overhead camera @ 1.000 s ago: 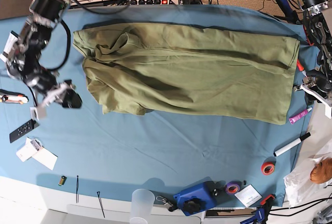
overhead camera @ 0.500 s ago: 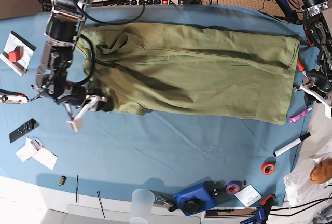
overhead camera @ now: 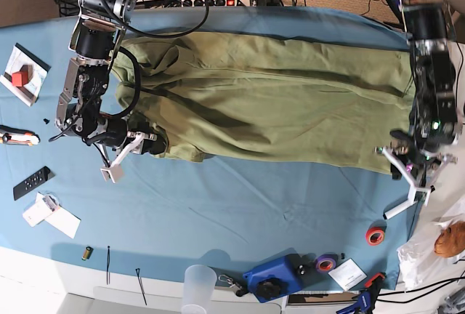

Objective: Layout the t-shirt on the table in an organized manner, then fold the t-shirt properly
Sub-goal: 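Grasp the shirt's long side edge with both grippers at each end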

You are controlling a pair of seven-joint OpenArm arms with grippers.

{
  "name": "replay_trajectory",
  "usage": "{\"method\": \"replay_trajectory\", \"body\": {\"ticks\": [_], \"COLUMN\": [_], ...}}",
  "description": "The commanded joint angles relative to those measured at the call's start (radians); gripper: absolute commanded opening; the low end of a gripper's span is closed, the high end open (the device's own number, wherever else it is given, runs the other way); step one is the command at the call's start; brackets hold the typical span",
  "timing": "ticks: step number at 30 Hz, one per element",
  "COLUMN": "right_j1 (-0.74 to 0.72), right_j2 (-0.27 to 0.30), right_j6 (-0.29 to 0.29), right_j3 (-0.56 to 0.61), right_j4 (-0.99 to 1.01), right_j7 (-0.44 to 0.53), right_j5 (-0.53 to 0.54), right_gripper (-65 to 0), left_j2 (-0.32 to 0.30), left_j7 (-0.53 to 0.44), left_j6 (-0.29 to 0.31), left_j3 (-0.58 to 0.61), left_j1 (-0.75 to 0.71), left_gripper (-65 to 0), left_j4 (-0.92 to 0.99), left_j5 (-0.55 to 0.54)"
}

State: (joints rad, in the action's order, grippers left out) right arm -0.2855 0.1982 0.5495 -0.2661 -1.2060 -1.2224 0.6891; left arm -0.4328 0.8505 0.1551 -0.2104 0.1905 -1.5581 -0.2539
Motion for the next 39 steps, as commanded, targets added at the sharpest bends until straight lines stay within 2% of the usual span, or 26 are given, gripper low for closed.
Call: {"method": "replay_trajectory", "body": {"ticks": [1,7,12,16,21,27,31,35,36,39], "right_j1": [-0.02,-0.02,-0.019,-0.019,-0.019,-0.02,-0.02,-0.02,-0.02,-0.02], "right_j2": [0.016,0.018,0.018,0.018,0.018,0.018,0.018,0.018,0.018,0.018], "right_j6": [0.003,0.004,0.004,0.004,0.004,0.019,0.019,0.019,0.019,0.019], "right_j3": [-0.002,-0.002,-0.002,-0.002,-0.002,-0.002,-0.002,-0.002,-0.002,-0.002], "right_j4": [-0.013,-0.013,-0.013,-0.013,-0.013,-0.013,-0.013,-0.013,-0.013,-0.013], "right_j7": [-0.002,-0.003,-0.005,-0.007,-0.008,-0.008,-0.008,-0.008,-0.008,-0.008], "right_j5": [0.005,0.005,0.002,0.001,0.002,0.002,0.002,-0.003,-0.003,-0.002], "right_gripper": [-43.5,-43.5,-43.5,-43.5,-43.5,-44.2,-56.0,-64.4,-65.0,-65.0], "left_j2": [-0.014,-0.015,-0.019,-0.018,-0.019,-0.019,-0.019,-0.019,-0.019,-0.019], "left_j7": [-0.014,0.006,0.013,0.058,0.062,0.066,0.04,0.039,0.039,0.011], "left_j6": [0.002,0.0,0.003,0.083,0.082,0.082,0.082,0.084,0.099,0.196], "left_j3": [0.006,0.011,0.011,0.011,0.011,0.011,0.011,0.011,0.011,0.011], "left_j1": [0.044,0.187,0.233,0.231,0.228,0.228,0.229,0.242,0.245,0.245], "left_gripper": [-40.5,-40.5,-40.5,-40.6,-49.0,-59.4,-65.0,-64.9,-64.1,-52.9], "left_j4": [0.031,0.346,0.474,0.498,0.498,0.498,0.498,0.498,0.498,0.498], "left_j5": [0.007,0.004,-0.002,-0.109,-0.181,-0.181,-0.181,-0.182,-0.181,-0.181]}}
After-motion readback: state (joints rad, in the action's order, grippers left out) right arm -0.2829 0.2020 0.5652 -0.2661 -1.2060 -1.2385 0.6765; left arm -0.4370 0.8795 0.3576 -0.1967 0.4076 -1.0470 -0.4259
